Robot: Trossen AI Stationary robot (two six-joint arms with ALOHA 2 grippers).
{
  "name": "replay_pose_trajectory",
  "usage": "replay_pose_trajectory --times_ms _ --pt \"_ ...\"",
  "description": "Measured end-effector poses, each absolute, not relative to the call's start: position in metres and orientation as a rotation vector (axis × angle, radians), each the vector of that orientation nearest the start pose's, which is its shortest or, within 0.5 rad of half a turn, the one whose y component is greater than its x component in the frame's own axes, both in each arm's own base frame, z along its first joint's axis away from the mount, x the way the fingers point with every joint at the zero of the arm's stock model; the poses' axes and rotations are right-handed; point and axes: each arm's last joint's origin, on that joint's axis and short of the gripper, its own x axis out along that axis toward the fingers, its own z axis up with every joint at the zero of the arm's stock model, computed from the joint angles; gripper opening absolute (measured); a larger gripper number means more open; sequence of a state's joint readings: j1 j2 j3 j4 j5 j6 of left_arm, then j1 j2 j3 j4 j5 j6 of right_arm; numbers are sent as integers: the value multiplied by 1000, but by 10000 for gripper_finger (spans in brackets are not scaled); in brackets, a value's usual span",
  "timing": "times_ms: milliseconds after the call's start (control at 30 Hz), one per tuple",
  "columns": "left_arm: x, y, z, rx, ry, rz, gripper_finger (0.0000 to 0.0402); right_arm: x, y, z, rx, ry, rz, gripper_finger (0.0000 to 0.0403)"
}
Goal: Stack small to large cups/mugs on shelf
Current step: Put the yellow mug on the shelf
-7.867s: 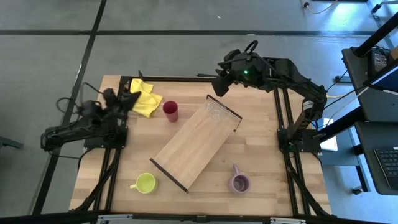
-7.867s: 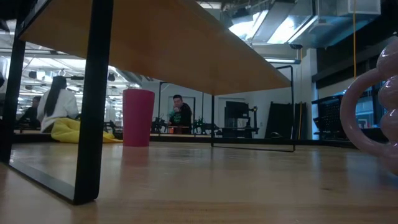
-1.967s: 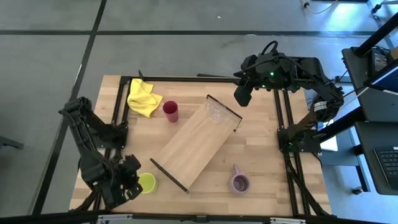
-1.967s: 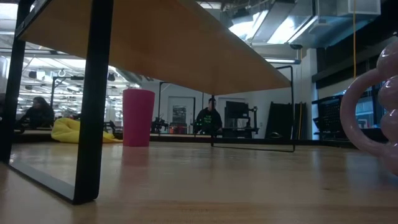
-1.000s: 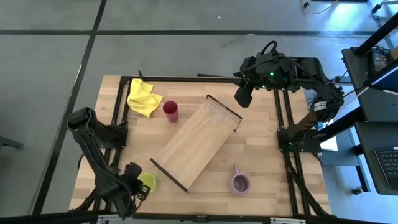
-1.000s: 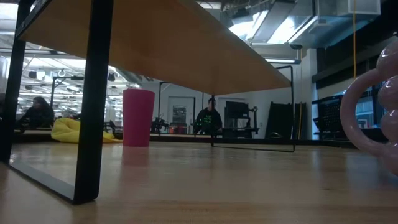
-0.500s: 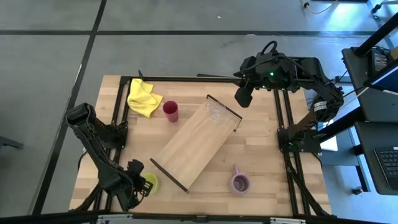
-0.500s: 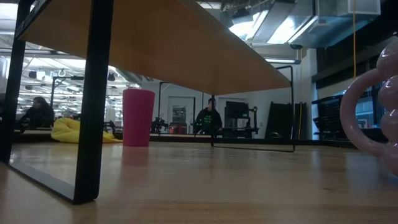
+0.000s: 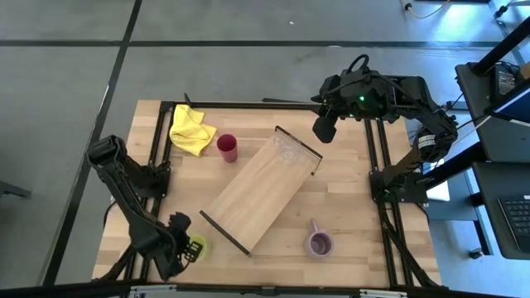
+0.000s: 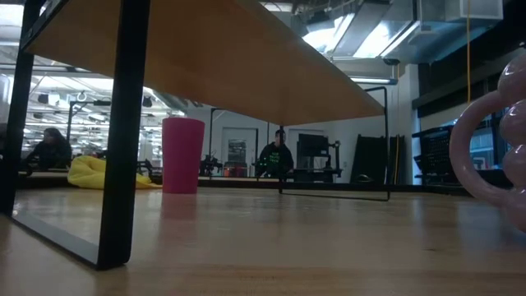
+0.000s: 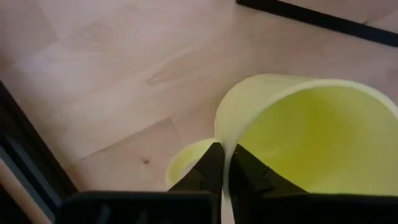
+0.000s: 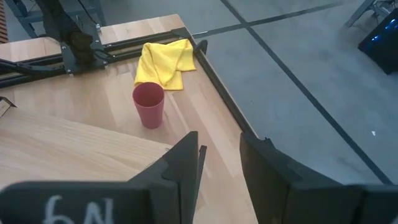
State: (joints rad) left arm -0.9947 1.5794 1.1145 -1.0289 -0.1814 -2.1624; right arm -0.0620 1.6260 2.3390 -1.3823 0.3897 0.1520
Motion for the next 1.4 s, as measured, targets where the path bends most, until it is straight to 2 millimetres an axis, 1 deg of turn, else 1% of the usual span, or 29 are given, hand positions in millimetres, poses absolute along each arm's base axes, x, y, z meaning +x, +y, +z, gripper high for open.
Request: replay_pose_trajectory --times_ms 67,133,200,300,400,467,600,700,800,967,1033,1100,1267,1400 --pt "152 -225 224 -978 1186 797 5 254 -27 514 34 631 -484 120" --pt "151 -222 239 -999 1184 747 4 254 -27 514 34 631 -484 120" --pt "149 -219 264 -1027 1157 670 4 254 -27 514 34 631 -484 120" --pt "150 -206 306 -1023 1112 595 3 254 -27 514 35 630 -484 120" --pt "152 -185 344 -945 1111 577 2 254 -27 514 35 630 -484 120" --pt "160 -169 367 -882 1119 546 2 254 -27 514 36 630 -484 120" --pt "181 -130 404 -713 1090 494 2 254 -27 514 37 630 -485 120" --pt "199 -102 423 -607 1031 443 2 254 -27 514 58 625 -492 120" --pt "214 -77 427 -499 1036 443 1 253 -27 514 71 628 -497 120" --pt "247 -39 415 -387 1111 422 1 251 -27 511 107 657 -515 120" --pt "262 -28 408 -365 1121 398 1 251 -27 510 125 654 -522 120" --pt "277 -18 404 -363 1100 357 1 250 -27 510 131 651 -531 120" --pt "299 -1 397 -363 1063 322 1 250 -27 511 160 642 -544 120" --pt "315 7 387 -342 1061 315 1 249 -28 511 161 635 -572 120"
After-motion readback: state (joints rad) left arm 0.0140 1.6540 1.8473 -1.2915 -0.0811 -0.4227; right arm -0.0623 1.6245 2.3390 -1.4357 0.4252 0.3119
